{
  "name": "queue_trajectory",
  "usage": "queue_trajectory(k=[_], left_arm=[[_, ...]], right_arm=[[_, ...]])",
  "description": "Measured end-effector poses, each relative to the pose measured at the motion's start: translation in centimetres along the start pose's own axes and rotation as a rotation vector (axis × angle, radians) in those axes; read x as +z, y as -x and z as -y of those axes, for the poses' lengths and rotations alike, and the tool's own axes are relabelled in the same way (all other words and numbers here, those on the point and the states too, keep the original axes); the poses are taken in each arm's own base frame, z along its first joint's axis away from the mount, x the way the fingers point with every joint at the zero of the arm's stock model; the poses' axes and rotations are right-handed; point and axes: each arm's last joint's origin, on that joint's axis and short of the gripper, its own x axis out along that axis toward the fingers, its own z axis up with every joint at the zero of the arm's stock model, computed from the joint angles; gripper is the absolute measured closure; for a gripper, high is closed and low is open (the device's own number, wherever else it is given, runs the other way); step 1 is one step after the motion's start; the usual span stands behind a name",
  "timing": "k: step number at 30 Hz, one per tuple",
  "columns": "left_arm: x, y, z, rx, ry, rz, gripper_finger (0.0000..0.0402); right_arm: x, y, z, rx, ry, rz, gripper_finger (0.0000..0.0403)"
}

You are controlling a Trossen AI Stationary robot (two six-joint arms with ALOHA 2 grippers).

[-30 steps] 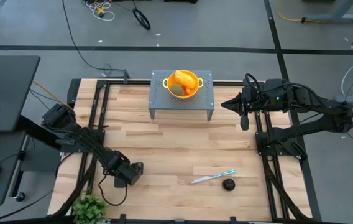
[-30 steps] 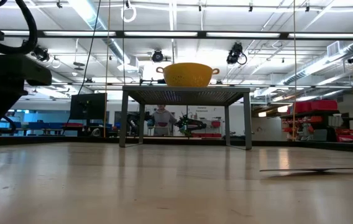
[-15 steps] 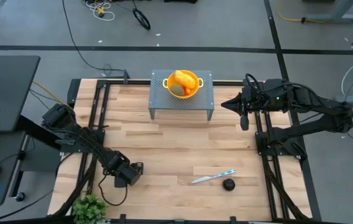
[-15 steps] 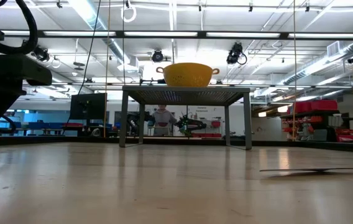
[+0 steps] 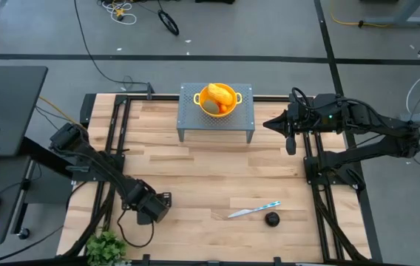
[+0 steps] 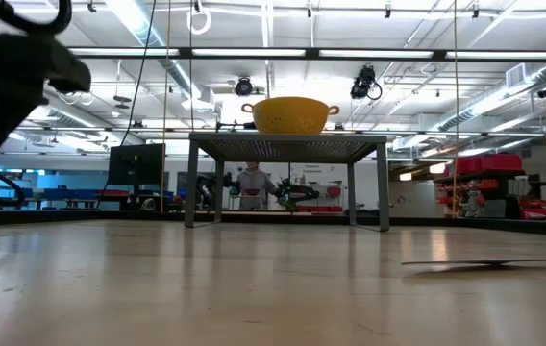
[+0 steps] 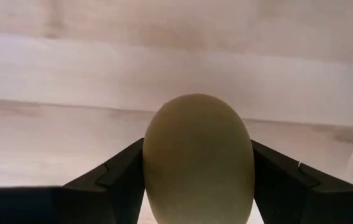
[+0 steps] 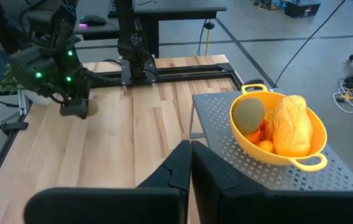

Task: Pick & Place Fruit
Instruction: Put the brown kiwi into the yellow strainer bowl on the shelf

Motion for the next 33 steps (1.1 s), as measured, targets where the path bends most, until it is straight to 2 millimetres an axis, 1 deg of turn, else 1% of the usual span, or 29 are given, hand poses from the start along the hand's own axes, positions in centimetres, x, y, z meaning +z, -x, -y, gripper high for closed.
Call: queue_trajectory(k=[4,8,14,18,21,27,30,33], left_arm=[[0.5,1.1,-0.6,0.021,0.020,0.021,0.0155],[0.6,1.6,-0.8,0.023,0.026,0.024,0.0156],[0.4,1.7,-0.7,0.030,0.026,-0.011,0.0157],[-0.3,2.8,-0.6,0.044,0.041,-0.034,0.0158],[-1.0,4.2,-0.9,0.053,0.098,-0.029,0.0157],[-1.8,7.7,-1.7,0.144,0.172,0.040,0.0160],[-2.1,8.9,-2.0,0.184,0.189,0.051,0.0156],[-2.1,9.6,-2.4,0.208,0.213,0.063,0.0157]], right_arm=[[0.0,0.0,0.0,0.000,0.000,0.000,0.0385],[0.0,0.0,0.0,0.000,0.000,0.000,0.0385],[0.0,0.0,0.0,0.000,0.000,0.000,0.0385],[0.0,0.0,0.0,0.000,0.003,0.000,0.0385],[0.0,0.0,0.0,0.000,0.003,0.001,0.0385],[0.0,0.0,0.0,0.002,0.003,0.004,0.0385],[0.0,0.0,0.0,0.002,0.004,0.004,0.0385],[0.0,0.0,0.0,0.002,0.003,0.004,0.0385]])
